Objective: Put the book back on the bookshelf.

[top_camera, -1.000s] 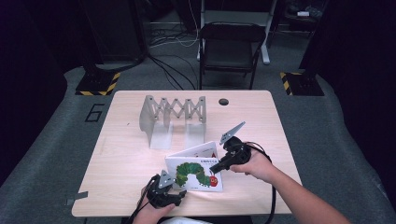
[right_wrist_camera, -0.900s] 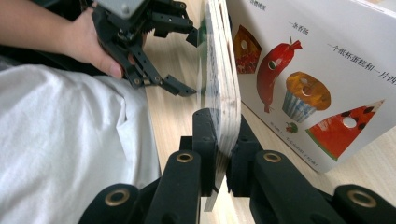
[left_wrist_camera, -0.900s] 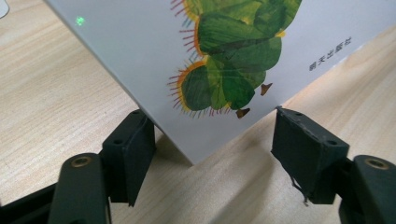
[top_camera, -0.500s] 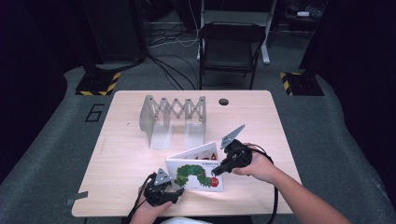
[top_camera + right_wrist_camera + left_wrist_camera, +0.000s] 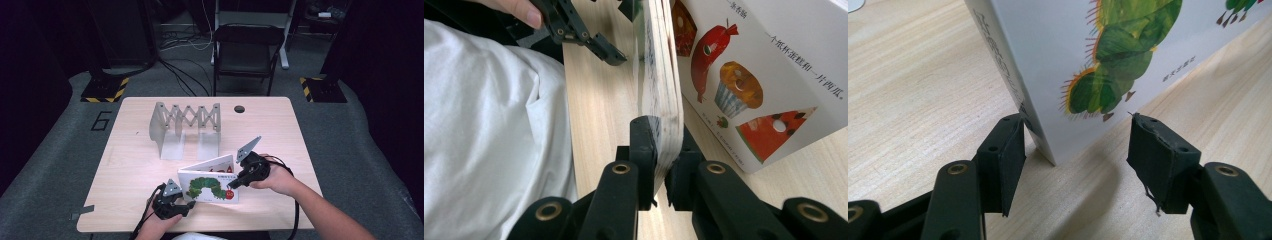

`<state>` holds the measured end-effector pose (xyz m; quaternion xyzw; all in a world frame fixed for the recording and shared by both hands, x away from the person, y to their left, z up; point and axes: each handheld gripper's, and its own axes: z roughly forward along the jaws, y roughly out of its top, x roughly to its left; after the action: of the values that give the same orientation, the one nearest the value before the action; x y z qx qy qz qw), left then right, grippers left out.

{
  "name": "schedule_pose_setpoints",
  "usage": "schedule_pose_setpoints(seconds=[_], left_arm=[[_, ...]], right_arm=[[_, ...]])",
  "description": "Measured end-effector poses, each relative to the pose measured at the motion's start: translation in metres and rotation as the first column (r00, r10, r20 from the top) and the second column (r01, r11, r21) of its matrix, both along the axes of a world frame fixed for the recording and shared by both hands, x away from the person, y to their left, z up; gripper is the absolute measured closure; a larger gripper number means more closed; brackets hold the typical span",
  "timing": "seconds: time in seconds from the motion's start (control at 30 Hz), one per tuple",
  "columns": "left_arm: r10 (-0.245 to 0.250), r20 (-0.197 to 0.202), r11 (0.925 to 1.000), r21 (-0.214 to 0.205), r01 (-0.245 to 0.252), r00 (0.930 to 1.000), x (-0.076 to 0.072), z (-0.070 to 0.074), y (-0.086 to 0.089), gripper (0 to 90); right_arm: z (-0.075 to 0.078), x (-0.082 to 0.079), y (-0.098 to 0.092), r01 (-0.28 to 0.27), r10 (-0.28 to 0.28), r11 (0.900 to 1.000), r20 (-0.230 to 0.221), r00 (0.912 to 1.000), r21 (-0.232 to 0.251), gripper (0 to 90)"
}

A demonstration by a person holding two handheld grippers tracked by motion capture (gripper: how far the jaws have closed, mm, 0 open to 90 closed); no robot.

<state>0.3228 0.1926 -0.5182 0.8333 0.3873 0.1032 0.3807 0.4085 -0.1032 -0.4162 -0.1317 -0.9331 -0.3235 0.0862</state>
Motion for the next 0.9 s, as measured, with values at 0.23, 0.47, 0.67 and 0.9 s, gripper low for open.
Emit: schedule_pose_setpoints(seconds=[0.23, 0.47, 0.67, 0.9], left_arm=[[-0.006, 0.009, 1.0000, 0.003, 0.006, 0.9999, 0.002, 0.001, 0.002, 40.7], [0.009, -0.004, 0.9999, -0.014, -0.009, 1.0000, 0.004, 0.000, 0.001, 40.7], [-0.010, -0.003, 0.9999, -0.013, 0.010, 0.9999, 0.005, 0.001, 0.003, 40.7], [-0.024, -0.001, 0.9997, -0.003, 0.024, 0.9997, 0.006, 0.003, 0.006, 41.8]], right_arm=[[-0.003, 0.000, -0.001, -0.016, 0.016, 0.9998, 0.026, 0.9995, -0.008, 84.2], [-0.006, 0.001, -0.001, -0.004, 0.005, 0.9995, 0.033, 0.9994, -0.031, 83.0], [-0.008, 0.000, 0.002, 0.002, 0.002, 0.9974, 0.058, 0.9983, -0.072, 81.6], [-0.012, -0.003, 0.008, -0.021, 0.037, 0.9901, 0.113, 0.9929, -0.139, 80.4]])
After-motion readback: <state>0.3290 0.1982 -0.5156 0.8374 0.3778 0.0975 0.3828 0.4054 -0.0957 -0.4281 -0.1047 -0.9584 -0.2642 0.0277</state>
